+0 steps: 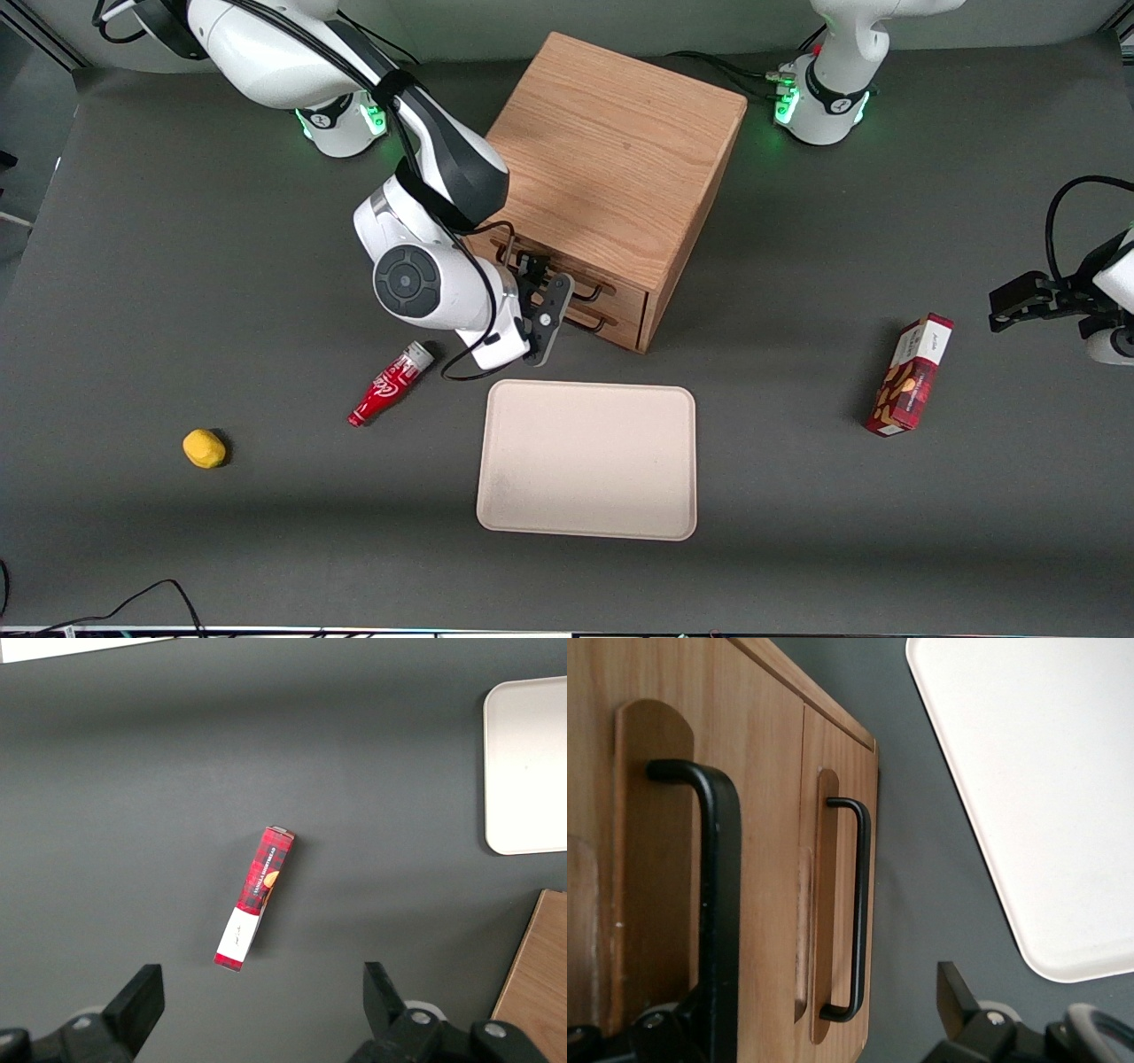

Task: Open upper drawer
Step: 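Pull the handle outward with the right gripper, sliding the drawer open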

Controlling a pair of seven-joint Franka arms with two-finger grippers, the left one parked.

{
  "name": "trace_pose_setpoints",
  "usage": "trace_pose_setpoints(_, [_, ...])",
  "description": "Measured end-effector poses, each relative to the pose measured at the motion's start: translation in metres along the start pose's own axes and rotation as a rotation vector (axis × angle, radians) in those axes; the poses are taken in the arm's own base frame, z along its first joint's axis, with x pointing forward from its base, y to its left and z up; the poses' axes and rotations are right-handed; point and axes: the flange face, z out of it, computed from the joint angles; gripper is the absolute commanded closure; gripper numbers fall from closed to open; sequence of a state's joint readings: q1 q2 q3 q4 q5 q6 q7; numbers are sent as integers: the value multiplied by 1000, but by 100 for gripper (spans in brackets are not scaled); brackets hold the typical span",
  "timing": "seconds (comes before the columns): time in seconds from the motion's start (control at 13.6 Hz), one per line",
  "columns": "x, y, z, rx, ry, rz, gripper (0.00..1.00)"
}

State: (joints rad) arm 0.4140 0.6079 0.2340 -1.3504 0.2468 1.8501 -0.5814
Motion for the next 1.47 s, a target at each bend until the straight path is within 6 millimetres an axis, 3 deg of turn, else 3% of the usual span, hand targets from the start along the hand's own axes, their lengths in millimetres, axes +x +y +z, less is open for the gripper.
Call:
trace_pose_setpoints(0.37, [2,7,-16,-35,31,-37,0])
trace_pose_setpoints(0.74, [-8,45,-36,-118,34,-45,0])
trace_pose_setpoints(1.11, [-20,96,-61,-179,80,-35,0])
trace_pose_setpoints(1.47, [-28,124,-87,-250,136,-25,0])
